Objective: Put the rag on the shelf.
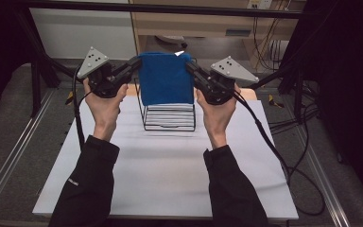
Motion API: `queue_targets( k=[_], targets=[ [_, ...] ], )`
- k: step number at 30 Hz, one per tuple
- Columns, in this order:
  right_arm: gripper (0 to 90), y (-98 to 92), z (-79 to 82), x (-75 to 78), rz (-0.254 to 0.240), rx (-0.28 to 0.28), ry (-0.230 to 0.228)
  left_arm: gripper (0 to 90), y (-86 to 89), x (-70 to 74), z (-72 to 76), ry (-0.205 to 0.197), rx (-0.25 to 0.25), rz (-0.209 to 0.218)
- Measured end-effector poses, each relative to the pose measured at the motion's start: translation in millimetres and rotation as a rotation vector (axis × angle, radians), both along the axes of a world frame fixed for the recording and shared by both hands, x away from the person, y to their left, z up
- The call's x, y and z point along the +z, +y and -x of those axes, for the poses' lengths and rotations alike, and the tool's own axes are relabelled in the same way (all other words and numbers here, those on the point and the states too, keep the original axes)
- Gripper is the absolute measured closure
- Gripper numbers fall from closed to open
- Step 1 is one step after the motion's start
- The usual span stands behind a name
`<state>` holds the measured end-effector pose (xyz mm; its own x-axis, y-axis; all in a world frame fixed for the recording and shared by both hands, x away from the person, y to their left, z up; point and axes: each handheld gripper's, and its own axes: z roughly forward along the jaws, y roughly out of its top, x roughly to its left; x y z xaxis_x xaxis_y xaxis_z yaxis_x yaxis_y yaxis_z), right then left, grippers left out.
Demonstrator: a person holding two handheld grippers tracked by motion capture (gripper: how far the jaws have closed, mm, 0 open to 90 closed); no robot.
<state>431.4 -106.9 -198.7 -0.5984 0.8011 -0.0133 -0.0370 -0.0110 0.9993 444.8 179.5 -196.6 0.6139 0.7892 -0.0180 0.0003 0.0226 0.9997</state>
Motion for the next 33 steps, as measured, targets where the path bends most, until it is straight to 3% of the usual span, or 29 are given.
queue_targets(
  k=[23, 33],
  targets=[
    [87.0, -0.5, -25.3, 34.3, -0.014, -0.041, -0.058, 87.3, -7.7, 42.9, -25.0, -0.065, 0.014, 0.001],
    [87.0, -0.5, -44.5, 37.8, -0.006, -0.06, -0.055, 87.3, -12.1, 48.2, -44.9, -0.062, 0.028, 0.0]
  ],
)
